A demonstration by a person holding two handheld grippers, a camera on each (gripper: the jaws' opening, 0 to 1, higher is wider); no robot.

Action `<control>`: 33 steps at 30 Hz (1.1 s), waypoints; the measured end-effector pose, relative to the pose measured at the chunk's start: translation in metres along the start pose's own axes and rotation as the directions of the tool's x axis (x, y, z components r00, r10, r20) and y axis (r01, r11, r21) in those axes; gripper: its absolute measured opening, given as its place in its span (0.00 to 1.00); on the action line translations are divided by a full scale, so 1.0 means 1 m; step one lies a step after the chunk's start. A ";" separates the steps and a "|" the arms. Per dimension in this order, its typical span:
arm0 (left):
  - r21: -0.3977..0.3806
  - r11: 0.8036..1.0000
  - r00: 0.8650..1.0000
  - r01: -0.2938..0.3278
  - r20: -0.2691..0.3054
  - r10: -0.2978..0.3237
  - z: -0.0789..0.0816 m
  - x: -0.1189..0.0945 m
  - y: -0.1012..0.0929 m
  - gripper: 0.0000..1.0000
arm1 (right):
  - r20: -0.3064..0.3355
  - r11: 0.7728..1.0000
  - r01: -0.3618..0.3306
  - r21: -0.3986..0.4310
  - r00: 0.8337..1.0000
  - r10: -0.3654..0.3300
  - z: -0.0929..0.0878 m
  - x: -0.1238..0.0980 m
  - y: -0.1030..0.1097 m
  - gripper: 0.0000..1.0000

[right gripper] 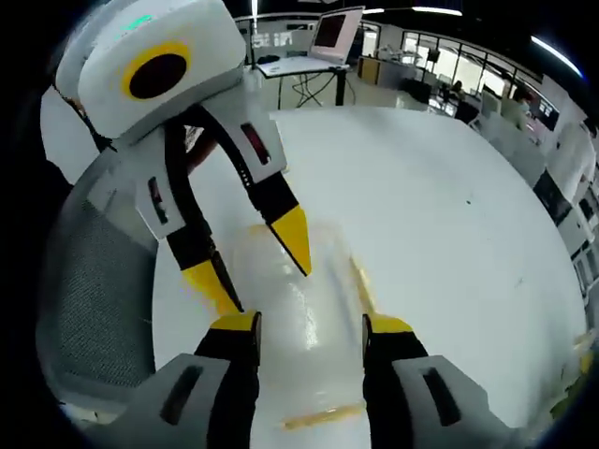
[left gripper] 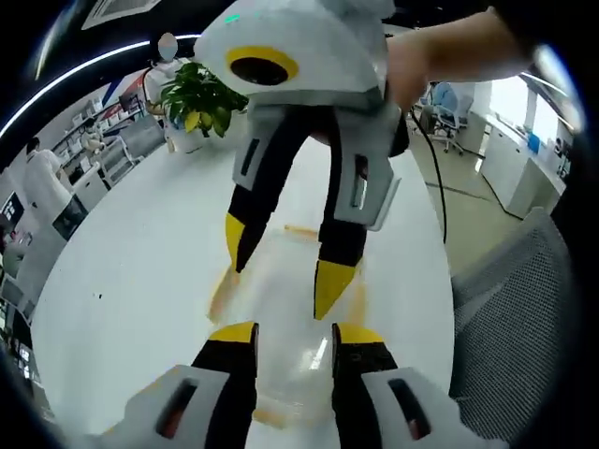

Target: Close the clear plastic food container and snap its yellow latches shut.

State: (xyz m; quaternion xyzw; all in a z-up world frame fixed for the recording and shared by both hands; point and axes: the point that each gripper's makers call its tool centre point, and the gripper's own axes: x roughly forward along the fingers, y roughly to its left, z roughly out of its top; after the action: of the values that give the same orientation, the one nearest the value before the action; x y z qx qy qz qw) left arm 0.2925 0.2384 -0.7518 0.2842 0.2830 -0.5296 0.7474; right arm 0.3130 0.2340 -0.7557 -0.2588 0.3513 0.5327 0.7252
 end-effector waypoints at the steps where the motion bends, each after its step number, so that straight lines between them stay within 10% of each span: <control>1: 0.004 1.000 1.000 0.003 -0.001 -0.002 0.000 0.000 -0.001 0.25 | 0.000 1.000 -0.005 0.001 1.000 0.005 0.000 0.000 -0.001 0.43; 16: 0.084 0.996 0.999 0.035 -0.029 -0.033 0.001 0.007 -0.020 0.34 | -0.098 0.993 -0.114 -0.031 0.989 0.110 -0.001 0.009 -0.015 0.46; 33: 0.211 0.977 0.991 -0.023 -0.123 0.050 -0.003 0.022 -0.017 0.43 | -0.252 0.966 -0.260 -0.002 0.935 0.251 -0.012 0.021 -0.012 0.45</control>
State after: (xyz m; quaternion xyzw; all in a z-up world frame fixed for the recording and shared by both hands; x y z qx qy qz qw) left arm 0.2820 0.2218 -0.7715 0.3998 0.2676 -0.5234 0.7033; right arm 0.3252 0.2343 -0.7797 -0.2886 0.4609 0.5917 0.5951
